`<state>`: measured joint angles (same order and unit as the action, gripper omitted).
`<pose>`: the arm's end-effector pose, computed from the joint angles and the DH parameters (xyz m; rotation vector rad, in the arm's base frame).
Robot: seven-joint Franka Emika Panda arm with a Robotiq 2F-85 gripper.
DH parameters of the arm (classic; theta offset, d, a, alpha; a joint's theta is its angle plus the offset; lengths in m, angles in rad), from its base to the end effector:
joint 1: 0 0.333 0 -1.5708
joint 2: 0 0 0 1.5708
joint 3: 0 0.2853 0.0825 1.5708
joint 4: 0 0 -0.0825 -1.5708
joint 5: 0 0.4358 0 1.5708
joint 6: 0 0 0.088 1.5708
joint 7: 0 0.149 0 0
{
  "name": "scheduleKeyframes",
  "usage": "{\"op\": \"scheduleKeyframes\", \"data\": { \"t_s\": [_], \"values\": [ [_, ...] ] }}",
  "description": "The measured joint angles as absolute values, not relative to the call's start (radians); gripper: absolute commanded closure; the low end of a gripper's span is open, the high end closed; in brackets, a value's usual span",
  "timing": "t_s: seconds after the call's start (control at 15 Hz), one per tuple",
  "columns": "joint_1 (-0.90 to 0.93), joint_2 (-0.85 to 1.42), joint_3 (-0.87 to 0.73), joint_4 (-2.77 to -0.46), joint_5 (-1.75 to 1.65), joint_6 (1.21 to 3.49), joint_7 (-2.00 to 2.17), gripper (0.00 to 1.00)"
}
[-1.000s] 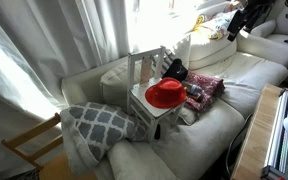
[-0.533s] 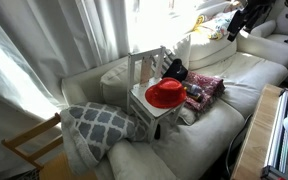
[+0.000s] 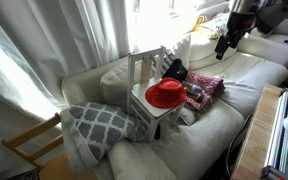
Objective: Flip the orange hat on the chair seat upside down, pick up a towel on the pillow and place it in the orange hat
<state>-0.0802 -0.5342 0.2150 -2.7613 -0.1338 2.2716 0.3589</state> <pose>0.4148 0.0296 0.2724 2.9293 -0.2446 0.1148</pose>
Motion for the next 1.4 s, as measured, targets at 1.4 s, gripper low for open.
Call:
{"op": "scheduleKeyframes", "data": {
  "t_s": [1.4],
  "values": [
    [-0.084,-0.166,0.08,-2.7,-0.017,2.589,0.256,0.0]
  ]
}}
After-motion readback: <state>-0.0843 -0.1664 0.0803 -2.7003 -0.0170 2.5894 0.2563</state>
